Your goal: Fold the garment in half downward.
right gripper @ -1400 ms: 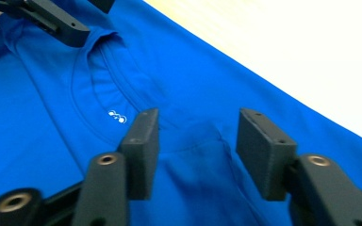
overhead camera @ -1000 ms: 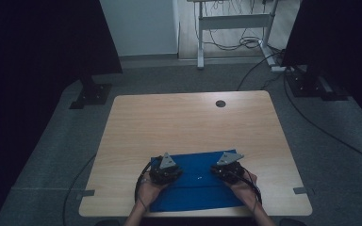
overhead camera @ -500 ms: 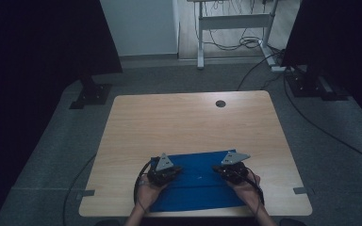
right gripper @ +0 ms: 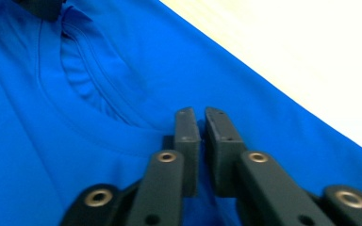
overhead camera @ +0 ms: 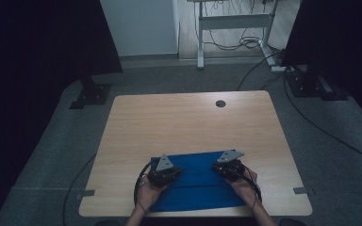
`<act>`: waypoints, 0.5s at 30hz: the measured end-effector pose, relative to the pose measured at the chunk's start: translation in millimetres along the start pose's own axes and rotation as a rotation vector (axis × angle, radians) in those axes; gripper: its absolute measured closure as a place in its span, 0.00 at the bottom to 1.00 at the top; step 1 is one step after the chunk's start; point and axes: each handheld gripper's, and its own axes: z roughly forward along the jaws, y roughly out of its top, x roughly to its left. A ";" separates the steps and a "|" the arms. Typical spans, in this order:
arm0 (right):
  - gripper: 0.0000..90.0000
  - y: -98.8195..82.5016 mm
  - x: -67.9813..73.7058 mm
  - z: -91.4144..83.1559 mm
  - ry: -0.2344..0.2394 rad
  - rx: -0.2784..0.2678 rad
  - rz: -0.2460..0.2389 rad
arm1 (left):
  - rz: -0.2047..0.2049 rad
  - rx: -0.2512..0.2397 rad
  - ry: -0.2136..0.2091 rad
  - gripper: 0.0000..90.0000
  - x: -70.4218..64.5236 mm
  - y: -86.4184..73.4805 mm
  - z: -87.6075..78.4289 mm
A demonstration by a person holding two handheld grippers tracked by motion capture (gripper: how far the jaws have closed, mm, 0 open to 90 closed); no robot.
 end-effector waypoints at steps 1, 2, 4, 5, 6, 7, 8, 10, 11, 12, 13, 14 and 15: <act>0.95 -0.3 0.5 -0.7 -0.004 -0.006 -0.004 | 0.001 -0.002 0.001 0.95 -0.1 0.1 -0.3; 0.95 -0.5 1.3 -1.8 -0.007 -0.012 -0.005 | 0.001 -0.005 0.002 0.95 -0.2 0.2 -0.8; 0.95 -0.3 3.0 -4.5 -0.009 -0.024 -0.009 | 0.001 -0.008 0.003 0.95 -0.2 0.7 -2.3; 0.95 0.1 4.1 -6.4 -0.009 -0.028 -0.011 | 0.001 -0.010 0.004 0.95 -0.5 0.9 -3.1; 0.95 0.6 4.9 -8.3 -0.005 -0.034 -0.013 | 0.001 -0.013 0.004 0.95 -0.8 1.2 -4.1; 0.95 1.0 5.7 -10.2 -0.002 -0.041 -0.014 | 0.001 -0.017 0.004 0.95 -1.2 1.3 -5.3; 0.95 1.2 6.4 -12.1 0.002 -0.046 -0.013 | -0.002 -0.022 0.003 0.95 -1.7 1.3 -6.5; 0.95 0.7 7.6 -16.0 0.018 -0.062 -0.003 | -0.004 -0.030 -0.002 0.95 -3.2 0.9 -9.4; 0.95 0.2 8.3 -17.9 0.027 -0.072 0.005 | -0.006 -0.032 -0.003 0.95 -4.1 0.7 -10.4; 0.95 -0.4 8.8 -19.5 0.033 -0.075 0.008 | -0.005 -0.033 -0.007 0.95 -5.4 0.1 -12.4; 0.95 -1.2 9.9 -21.9 0.040 -0.083 0.014 | -0.004 -0.036 -0.008 0.95 -6.8 -0.4 -14.0; 0.95 -1.8 11.1 -24.0 0.045 -0.088 0.018 | -0.005 -0.039 -0.010 0.95 -8.1 -1.0 -15.7; 0.95 -2.4 12.1 -26.2 0.050 -0.094 0.020 | -0.005 -0.042 -0.011 0.95 -9.5 -1.6 -17.4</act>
